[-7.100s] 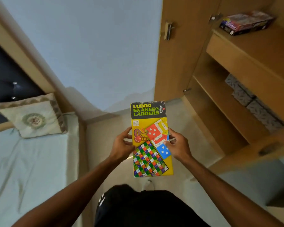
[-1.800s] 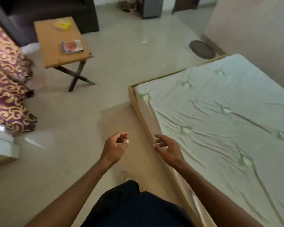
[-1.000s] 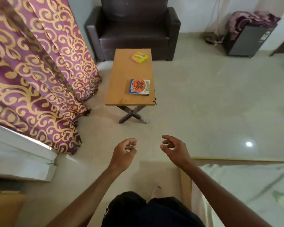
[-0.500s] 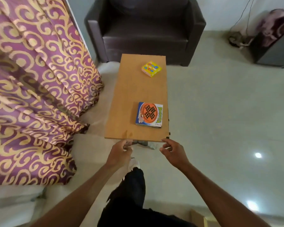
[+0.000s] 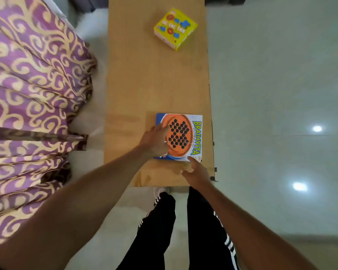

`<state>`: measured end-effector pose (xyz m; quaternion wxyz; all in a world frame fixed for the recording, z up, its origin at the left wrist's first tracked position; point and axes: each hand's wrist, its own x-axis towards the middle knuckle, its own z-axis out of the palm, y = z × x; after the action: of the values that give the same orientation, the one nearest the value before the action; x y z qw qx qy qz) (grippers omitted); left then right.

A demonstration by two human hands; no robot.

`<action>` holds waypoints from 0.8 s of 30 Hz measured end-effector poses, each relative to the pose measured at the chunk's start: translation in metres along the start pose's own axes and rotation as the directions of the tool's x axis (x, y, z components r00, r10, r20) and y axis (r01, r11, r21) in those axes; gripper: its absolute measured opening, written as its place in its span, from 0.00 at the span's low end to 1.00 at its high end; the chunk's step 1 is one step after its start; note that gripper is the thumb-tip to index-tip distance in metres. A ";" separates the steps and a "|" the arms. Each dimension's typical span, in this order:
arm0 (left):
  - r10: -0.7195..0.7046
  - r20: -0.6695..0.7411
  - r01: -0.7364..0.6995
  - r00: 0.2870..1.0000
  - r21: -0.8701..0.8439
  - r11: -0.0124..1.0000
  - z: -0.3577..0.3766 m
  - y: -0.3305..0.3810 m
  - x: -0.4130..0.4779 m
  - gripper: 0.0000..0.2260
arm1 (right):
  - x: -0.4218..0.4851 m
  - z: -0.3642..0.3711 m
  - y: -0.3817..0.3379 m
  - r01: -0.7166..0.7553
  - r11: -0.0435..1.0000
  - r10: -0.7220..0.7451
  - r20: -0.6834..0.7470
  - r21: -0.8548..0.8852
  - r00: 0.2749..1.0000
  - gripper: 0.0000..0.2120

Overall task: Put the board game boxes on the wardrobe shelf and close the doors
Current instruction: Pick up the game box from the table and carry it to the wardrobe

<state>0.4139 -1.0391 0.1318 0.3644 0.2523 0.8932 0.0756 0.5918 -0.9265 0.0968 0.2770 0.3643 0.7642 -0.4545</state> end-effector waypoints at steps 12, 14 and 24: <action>-0.365 0.032 0.365 0.930 -0.166 0.916 0.021 -0.004 0.057 0.24 | 0.045 -0.052 0.010 0.096 0.995 -0.092 -0.100 0.036 0.991 0.28; -0.414 0.192 0.457 0.890 -0.350 0.818 0.037 -0.017 0.039 0.21 | 0.058 -0.073 -0.001 0.040 0.998 -0.034 -0.105 0.054 0.994 0.25; -0.514 0.203 0.378 0.833 -0.888 0.261 0.080 0.018 -0.020 0.27 | 0.110 -0.109 -0.030 0.171 0.973 -0.143 0.181 -0.153 0.973 0.16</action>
<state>0.4883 -1.0374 0.0925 0.3891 -0.2528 0.7605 0.4543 0.4941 -0.8049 0.0760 0.3332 0.2382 0.8000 -0.4385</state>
